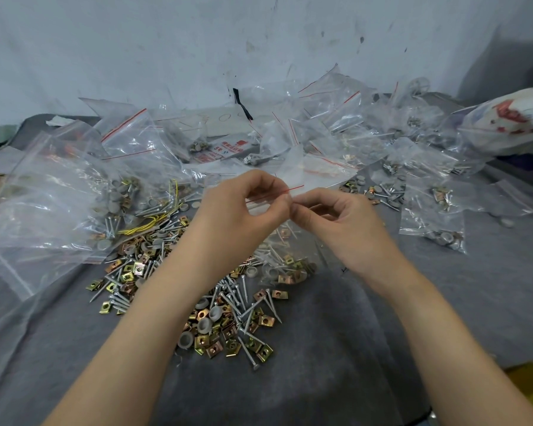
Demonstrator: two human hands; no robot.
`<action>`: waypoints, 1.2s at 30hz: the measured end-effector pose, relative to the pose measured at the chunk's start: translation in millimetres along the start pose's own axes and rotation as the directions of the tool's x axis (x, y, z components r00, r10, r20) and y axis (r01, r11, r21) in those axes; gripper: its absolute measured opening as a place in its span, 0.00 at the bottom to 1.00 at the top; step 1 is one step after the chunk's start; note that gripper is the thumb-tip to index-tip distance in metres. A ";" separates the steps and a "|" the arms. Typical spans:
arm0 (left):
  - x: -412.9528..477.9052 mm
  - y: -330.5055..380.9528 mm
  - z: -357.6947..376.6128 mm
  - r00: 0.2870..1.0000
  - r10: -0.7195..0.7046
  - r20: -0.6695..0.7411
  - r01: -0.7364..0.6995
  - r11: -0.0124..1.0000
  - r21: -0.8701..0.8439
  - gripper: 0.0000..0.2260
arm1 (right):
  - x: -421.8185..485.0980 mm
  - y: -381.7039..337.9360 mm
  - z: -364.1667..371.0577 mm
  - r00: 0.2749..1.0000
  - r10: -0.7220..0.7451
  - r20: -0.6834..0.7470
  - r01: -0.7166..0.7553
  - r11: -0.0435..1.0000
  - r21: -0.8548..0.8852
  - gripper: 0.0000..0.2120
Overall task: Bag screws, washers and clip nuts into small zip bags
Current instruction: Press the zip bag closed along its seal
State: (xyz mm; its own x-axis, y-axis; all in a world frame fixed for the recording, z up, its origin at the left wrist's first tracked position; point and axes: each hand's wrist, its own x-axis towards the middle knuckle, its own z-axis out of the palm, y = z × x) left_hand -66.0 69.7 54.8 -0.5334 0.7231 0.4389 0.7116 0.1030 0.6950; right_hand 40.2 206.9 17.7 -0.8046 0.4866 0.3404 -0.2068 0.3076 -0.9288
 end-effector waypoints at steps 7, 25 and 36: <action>-0.1 2.5 1.6 0.999 0.048 0.008 -0.048 0.997 0.052 0.03 | -0.7 3.3 -0.3 1.000 0.023 0.019 -0.023 1.000 -0.021 0.03; 0.3 4.6 8.5 0.998 0.067 0.003 -0.067 0.996 0.062 0.02 | 0.2 7.5 1.8 0.999 0.010 0.030 -0.009 0.999 -0.032 0.07; 0.6 -0.2 6.9 0.998 0.063 -0.002 -0.063 0.996 0.069 0.03 | 0.6 8.7 0.8 0.999 -0.002 0.041 0.005 0.998 -0.056 0.09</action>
State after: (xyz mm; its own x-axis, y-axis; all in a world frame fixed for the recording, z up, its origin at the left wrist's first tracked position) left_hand -63.4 74.9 50.9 -0.4882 0.7269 0.4829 0.7734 0.1040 0.6254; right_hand 37.5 209.3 9.7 -0.8259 0.4524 0.3364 -0.1789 0.3555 -0.9174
